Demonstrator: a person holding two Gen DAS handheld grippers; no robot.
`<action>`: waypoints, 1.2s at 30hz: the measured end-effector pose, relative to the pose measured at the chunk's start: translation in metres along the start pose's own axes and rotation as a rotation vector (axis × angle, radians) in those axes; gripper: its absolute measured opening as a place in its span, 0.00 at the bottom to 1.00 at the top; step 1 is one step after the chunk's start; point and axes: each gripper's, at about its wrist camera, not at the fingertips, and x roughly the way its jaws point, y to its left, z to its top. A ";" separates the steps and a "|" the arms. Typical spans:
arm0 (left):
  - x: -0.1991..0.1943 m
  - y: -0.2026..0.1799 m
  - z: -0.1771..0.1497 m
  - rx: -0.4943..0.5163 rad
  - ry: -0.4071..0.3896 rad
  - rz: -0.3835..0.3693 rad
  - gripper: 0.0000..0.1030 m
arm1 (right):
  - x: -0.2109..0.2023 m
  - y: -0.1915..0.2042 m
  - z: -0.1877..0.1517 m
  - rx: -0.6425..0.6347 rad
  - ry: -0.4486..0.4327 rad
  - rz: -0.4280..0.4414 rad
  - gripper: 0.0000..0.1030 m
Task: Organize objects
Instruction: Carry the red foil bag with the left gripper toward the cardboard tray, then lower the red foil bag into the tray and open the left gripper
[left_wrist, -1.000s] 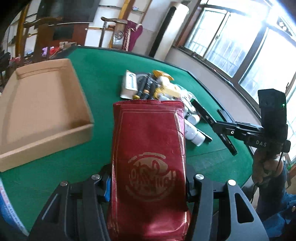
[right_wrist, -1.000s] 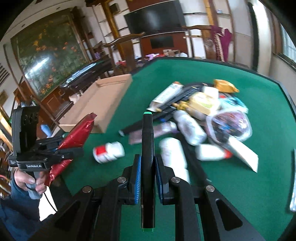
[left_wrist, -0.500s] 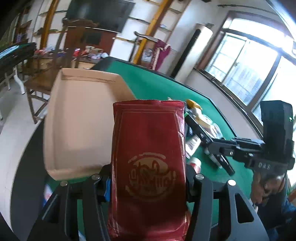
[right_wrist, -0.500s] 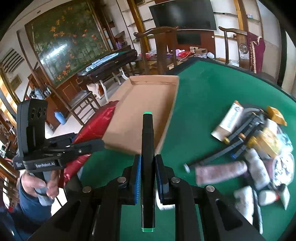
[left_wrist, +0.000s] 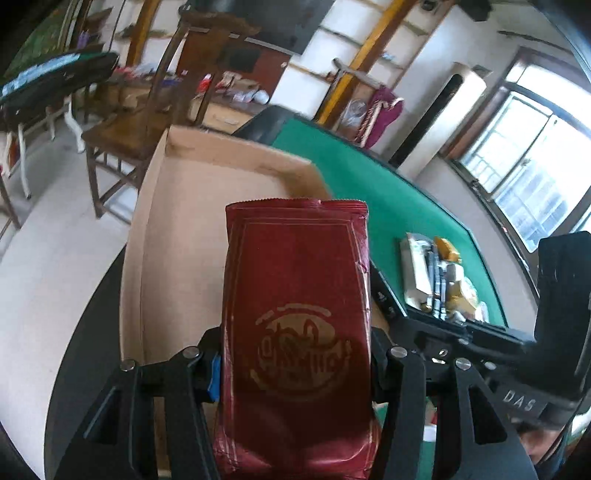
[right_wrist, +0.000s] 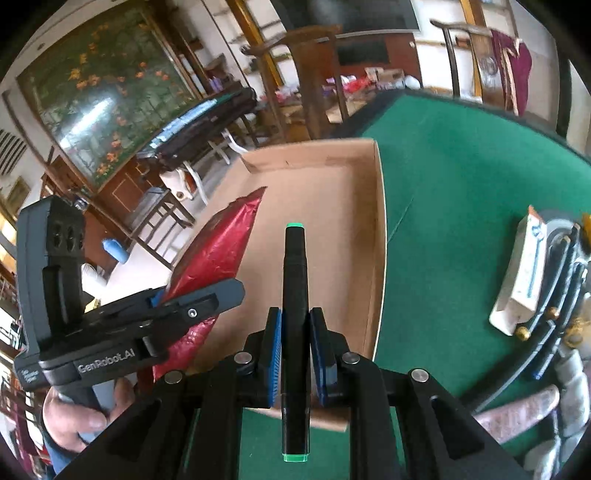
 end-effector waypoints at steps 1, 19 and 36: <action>0.004 0.003 0.000 -0.016 0.006 0.004 0.53 | 0.006 -0.003 0.001 0.010 0.007 -0.007 0.16; 0.049 0.000 0.005 -0.088 0.048 0.015 0.53 | 0.039 -0.019 0.005 0.083 0.016 -0.078 0.16; 0.048 -0.013 0.001 -0.019 0.057 0.058 0.60 | 0.037 -0.006 -0.005 0.025 0.032 -0.121 0.17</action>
